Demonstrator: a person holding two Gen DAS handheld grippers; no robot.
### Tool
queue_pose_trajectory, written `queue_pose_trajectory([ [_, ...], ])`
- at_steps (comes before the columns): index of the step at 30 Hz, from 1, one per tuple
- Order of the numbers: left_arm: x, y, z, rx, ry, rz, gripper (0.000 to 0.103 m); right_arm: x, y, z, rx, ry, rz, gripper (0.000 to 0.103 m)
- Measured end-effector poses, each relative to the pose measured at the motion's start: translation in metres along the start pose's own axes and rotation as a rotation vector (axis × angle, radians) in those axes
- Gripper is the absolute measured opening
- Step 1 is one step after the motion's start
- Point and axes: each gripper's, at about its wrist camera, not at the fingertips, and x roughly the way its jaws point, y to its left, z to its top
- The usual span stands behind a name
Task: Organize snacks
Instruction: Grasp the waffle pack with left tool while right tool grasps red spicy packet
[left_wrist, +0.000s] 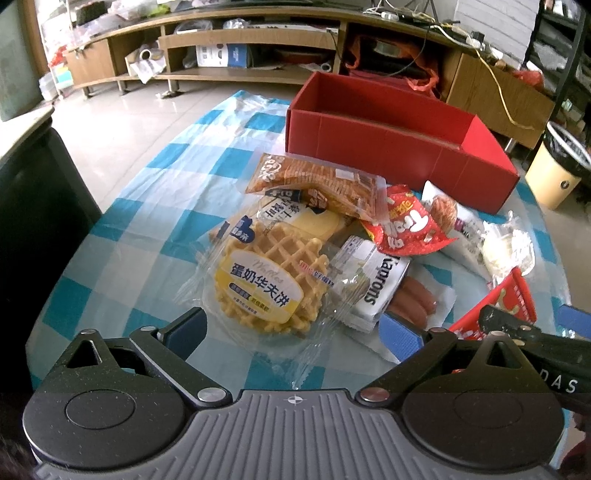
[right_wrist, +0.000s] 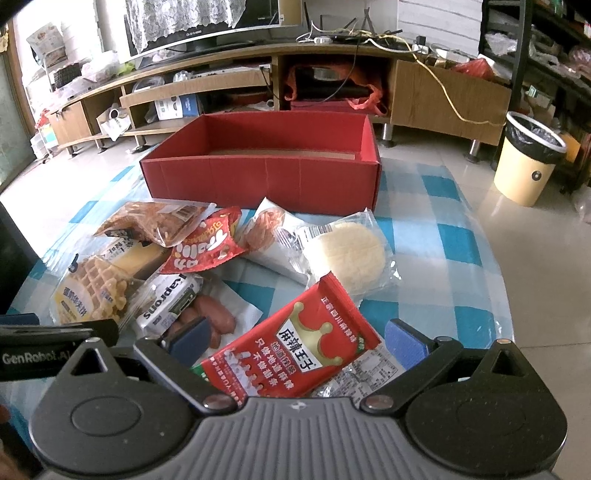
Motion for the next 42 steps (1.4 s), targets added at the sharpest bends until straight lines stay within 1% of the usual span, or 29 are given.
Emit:
queue_pose_trajectory([
  [3,-0.002,0.008,0.005,-0.029,-0.011,0.005,0.102,-0.003,-0.005,0.003,0.008,-0.017,-0.016,0.099],
  [5,0.001,0.015,0.008,-0.067,0.006,-0.005,0.102,-0.004,-0.009,0.006,0.018,-0.03,-0.024,0.099],
  [7,0.006,0.023,0.012,-0.115,0.036,-0.017,0.102,-0.003,-0.015,0.008,0.04,-0.023,-0.022,0.099],
  [10,0.01,0.034,0.018,-0.164,0.054,-0.009,0.102,-0.002,-0.02,0.008,0.055,-0.006,-0.01,0.099],
  [15,0.021,0.031,0.03,-0.115,0.074,0.039,0.102,0.0,-0.025,0.009,0.062,0.013,0.004,0.099],
  [17,0.03,0.032,0.03,-0.151,0.108,0.039,0.102,0.0,-0.027,0.011,0.072,0.019,0.02,0.099],
  [18,0.035,0.032,0.03,-0.177,0.131,0.027,0.102,0.001,-0.027,0.011,0.076,0.022,0.028,0.099],
  [20,0.043,0.029,0.03,-0.207,0.148,0.022,0.103,0.003,-0.026,0.012,0.074,0.029,0.036,0.099],
  [24,0.048,0.015,0.037,-0.204,0.115,0.082,0.103,0.006,-0.025,0.01,0.062,0.041,0.038,0.099],
  [28,0.049,0.01,0.04,-0.169,0.1,0.104,0.103,0.009,-0.026,0.007,0.059,0.059,0.04,0.099],
  [31,0.041,0.01,0.035,-0.11,0.097,0.091,0.094,0.011,-0.026,0.006,0.053,0.069,0.039,0.099],
  [33,0.033,0.013,0.029,-0.079,0.116,0.063,0.081,0.011,-0.028,0.006,0.053,0.075,0.042,0.099],
  [34,0.031,0.014,0.025,-0.065,0.131,0.056,0.08,0.011,-0.028,0.006,0.053,0.074,0.046,0.099],
  [36,0.029,0.021,0.016,-0.053,0.167,0.06,0.08,0.01,-0.027,0.006,0.049,0.076,0.055,0.098],
  [37,0.029,0.025,0.013,-0.068,0.185,0.05,0.08,0.01,-0.027,0.006,0.045,0.077,0.056,0.098],
  [39,0.024,0.037,0.009,-0.124,0.207,0.003,0.081,0.01,-0.025,0.006,0.041,0.082,0.057,0.098],
  [40,0.021,0.042,0.009,-0.154,0.206,-0.023,0.084,0.01,-0.023,0.006,0.039,0.085,0.061,0.098],
  [41,0.018,0.047,0.009,-0.181,0.201,-0.045,0.09,0.011,-0.022,0.006,0.038,0.088,0.067,0.098],
  [42,0.015,0.05,0.01,-0.207,0.193,-0.058,0.094,0.011,-0.021,0.006,0.035,0.091,0.074,0.098],
])
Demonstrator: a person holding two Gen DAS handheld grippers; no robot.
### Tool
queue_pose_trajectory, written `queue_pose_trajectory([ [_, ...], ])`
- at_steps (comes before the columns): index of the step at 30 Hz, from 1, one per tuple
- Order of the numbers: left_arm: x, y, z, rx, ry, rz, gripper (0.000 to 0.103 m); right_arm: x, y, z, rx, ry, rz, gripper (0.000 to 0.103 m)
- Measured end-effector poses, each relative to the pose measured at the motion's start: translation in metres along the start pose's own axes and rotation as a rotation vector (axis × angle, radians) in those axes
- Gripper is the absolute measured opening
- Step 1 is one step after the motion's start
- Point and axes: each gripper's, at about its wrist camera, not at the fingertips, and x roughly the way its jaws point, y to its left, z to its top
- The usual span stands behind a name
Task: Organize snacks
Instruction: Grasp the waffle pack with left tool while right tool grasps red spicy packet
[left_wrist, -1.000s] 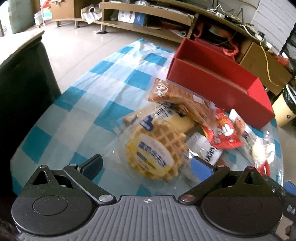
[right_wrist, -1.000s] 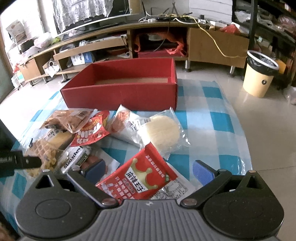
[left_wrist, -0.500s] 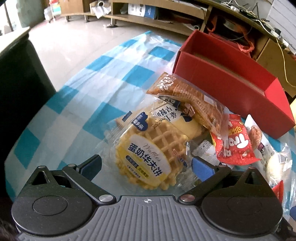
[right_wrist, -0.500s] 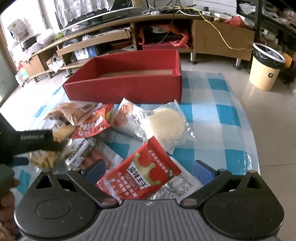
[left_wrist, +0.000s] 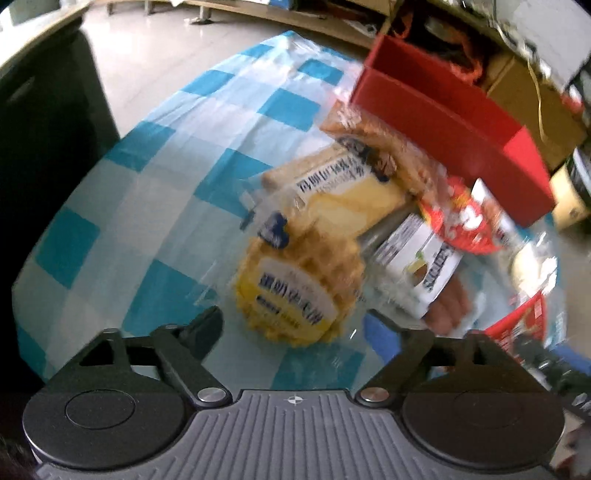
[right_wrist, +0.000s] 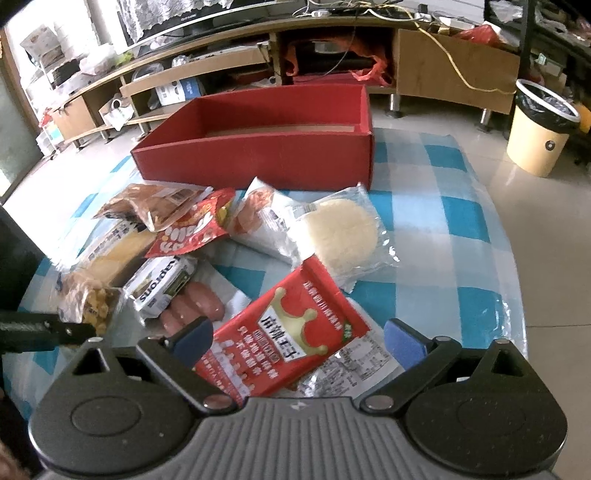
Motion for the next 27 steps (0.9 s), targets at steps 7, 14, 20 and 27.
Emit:
queue_pose_trajectory([
  [7,0.005,-0.024,0.007,0.145,-0.046,0.042,0.103,-0.004,0.002,0.0,-0.001,0.006,0.047,0.098],
  [14,0.033,-0.03,0.015,-0.006,-0.015,0.143,0.103,-0.003,-0.003,-0.003,0.042,0.032,0.105,0.098],
  [20,0.041,-0.044,0.015,0.082,-0.029,0.184,0.102,0.0,0.0,-0.003,0.019,0.037,0.093,0.098],
  [27,0.021,-0.024,0.006,0.128,-0.002,0.151,0.077,-0.003,-0.01,0.0,0.027,0.028,0.068,0.098],
])
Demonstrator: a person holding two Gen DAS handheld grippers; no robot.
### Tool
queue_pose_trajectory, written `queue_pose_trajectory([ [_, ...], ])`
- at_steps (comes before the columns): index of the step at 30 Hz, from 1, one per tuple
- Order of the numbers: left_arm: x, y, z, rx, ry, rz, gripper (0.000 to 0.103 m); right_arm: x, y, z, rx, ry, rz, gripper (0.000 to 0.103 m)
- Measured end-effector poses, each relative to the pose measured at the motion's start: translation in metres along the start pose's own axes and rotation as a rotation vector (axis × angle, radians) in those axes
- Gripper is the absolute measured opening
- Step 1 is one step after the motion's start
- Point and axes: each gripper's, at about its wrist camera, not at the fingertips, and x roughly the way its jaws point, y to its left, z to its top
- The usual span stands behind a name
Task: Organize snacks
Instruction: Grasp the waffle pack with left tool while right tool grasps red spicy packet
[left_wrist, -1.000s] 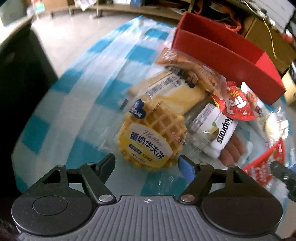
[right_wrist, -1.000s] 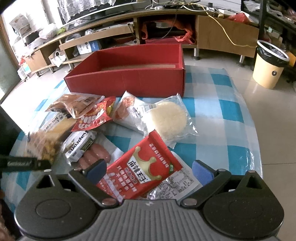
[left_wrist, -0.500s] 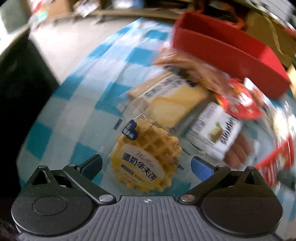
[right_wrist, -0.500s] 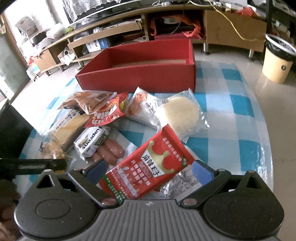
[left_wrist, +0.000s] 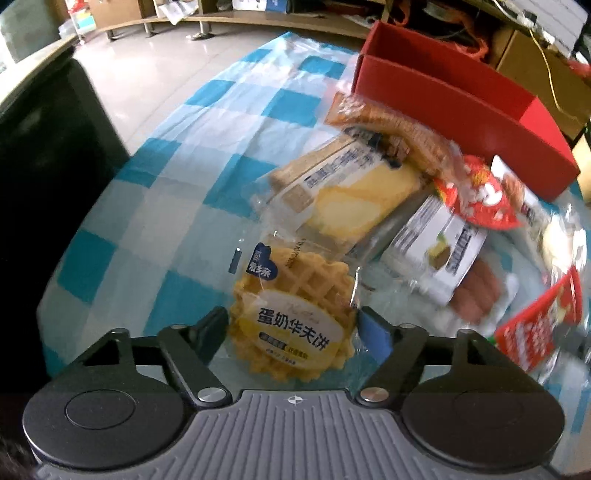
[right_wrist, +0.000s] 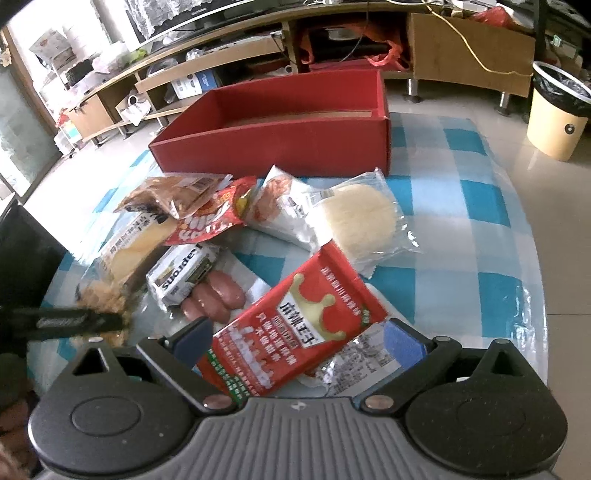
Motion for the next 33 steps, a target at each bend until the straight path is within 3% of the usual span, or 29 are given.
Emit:
queue_pose_trajectory([
  [4,-0.009,0.024,-0.008,-0.046,0.024,-0.108,0.072,-0.001,-0.009,0.003,0.027,-0.004,-0.033,0.098],
  [7,-0.013,0.033,-0.009,-0.057,0.016,-0.146,0.081,0.004,-0.007,0.003,0.044,0.023,-0.008,0.098],
  [9,-0.02,0.026,-0.007,0.018,-0.016,-0.134,0.093,0.005,-0.002,0.003,0.022,0.028,0.0,0.098],
  [11,-0.027,0.014,-0.008,0.169,-0.028,-0.151,0.1,0.004,0.003,0.001,-0.005,0.027,0.008,0.098],
  [13,-0.026,0.004,-0.006,0.233,-0.04,-0.098,0.103,0.004,0.005,0.0,-0.011,0.029,0.019,0.098],
  [18,0.006,-0.012,-0.009,0.173,0.02,-0.044,0.103,0.004,0.008,0.0,-0.002,0.039,0.054,0.098],
  [20,0.023,-0.024,-0.016,0.211,0.059,0.0,0.103,0.002,0.007,0.0,-0.002,0.038,0.063,0.098],
  [21,0.025,-0.026,-0.019,0.227,0.041,0.013,0.103,0.002,0.006,0.0,-0.001,0.038,0.068,0.098],
  [25,0.026,-0.02,-0.017,0.169,0.043,-0.016,0.101,0.004,0.002,-0.001,0.006,0.042,0.061,0.098],
  [27,0.019,-0.02,-0.018,0.176,0.032,0.001,0.084,0.005,-0.001,0.001,0.01,0.043,0.054,0.098],
  [33,0.004,0.008,-0.016,0.087,0.035,-0.075,0.081,0.002,-0.019,0.008,0.058,0.033,-0.003,0.095],
])
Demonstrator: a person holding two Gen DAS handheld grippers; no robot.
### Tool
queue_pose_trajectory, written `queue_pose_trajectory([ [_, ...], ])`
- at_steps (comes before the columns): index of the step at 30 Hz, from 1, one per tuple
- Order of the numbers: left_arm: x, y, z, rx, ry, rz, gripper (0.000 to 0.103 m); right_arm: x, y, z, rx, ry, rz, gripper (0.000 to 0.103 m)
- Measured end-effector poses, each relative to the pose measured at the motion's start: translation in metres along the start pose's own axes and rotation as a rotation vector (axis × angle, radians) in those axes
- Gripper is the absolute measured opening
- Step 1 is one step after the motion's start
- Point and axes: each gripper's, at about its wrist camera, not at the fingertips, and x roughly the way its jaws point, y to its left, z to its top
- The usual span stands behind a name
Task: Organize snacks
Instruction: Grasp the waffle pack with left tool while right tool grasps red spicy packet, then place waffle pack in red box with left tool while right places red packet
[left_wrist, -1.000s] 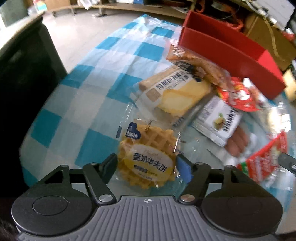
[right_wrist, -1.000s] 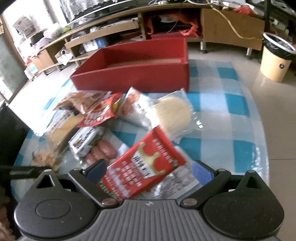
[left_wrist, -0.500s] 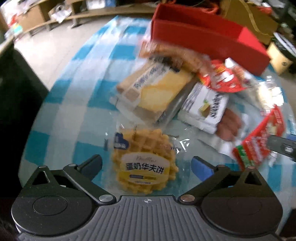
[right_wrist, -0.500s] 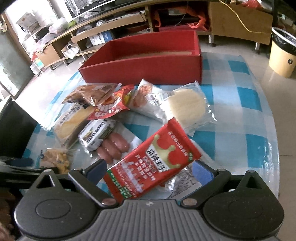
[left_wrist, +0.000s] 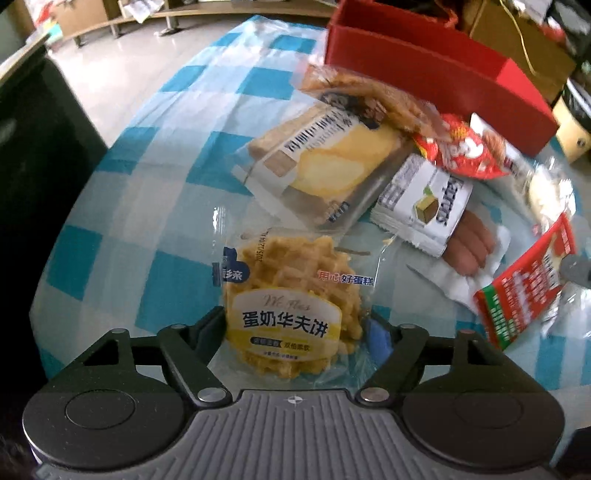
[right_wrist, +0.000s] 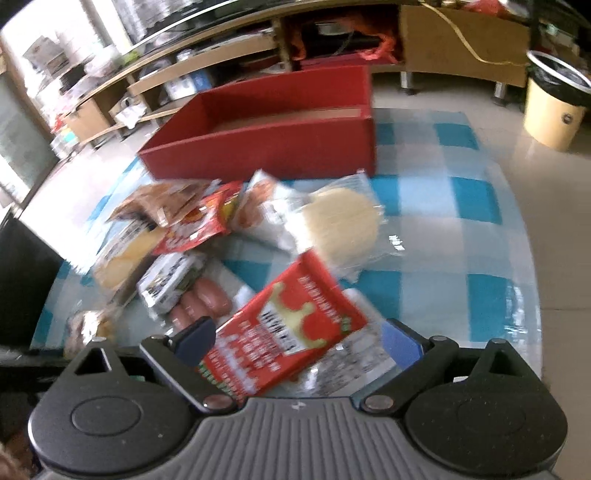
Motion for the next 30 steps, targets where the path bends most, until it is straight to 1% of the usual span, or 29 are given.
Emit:
queue_pose_trajectory([
  [3,-0.01,0.009,0.005,-0.024,-0.03,-0.05,0.081,0.001,-0.01,0.0,0.067,0.032,-0.001,0.095],
  [6,-0.019,0.014,0.005,-0.037,-0.035,-0.107,0.081,0.001,-0.013,-0.002,0.118,0.06,-0.003,0.095],
  [9,-0.026,0.009,0.008,-0.036,-0.053,-0.17,0.081,0.0,-0.023,-0.003,0.203,0.081,-0.009,0.095],
  [10,-0.028,0.008,0.01,-0.034,-0.059,-0.182,0.081,0.001,-0.025,-0.003,0.236,0.095,0.002,0.094],
  [11,-0.032,0.007,0.008,-0.035,-0.063,-0.194,0.081,0.003,-0.025,-0.005,0.277,0.113,0.033,0.092],
  [13,-0.036,0.006,0.007,-0.039,-0.063,-0.226,0.081,0.009,-0.019,-0.008,0.332,0.145,0.084,0.089],
  [16,-0.036,0.004,0.01,-0.038,-0.062,-0.259,0.081,0.021,-0.008,-0.012,0.4,0.177,0.11,0.084],
  [22,-0.04,0.008,0.01,-0.054,-0.059,-0.322,0.082,0.031,0.009,-0.002,0.501,0.166,0.105,0.082],
  [24,-0.042,0.01,0.01,-0.056,-0.062,-0.336,0.082,0.038,0.015,0.0,0.509,0.181,0.077,0.08],
  [25,-0.043,0.01,0.01,-0.054,-0.064,-0.339,0.082,0.042,0.018,0.0,0.498,0.185,0.052,0.075],
  [27,-0.043,0.011,0.01,-0.052,-0.069,-0.339,0.082,0.046,0.03,0.002,0.432,0.174,0.009,0.071],
  [29,-0.043,0.013,0.01,-0.051,-0.068,-0.334,0.082,0.046,0.044,0.004,0.324,0.164,-0.043,0.059],
  [30,-0.043,0.014,0.01,-0.053,-0.069,-0.332,0.082,0.046,0.049,0.004,0.272,0.162,-0.045,0.058],
])
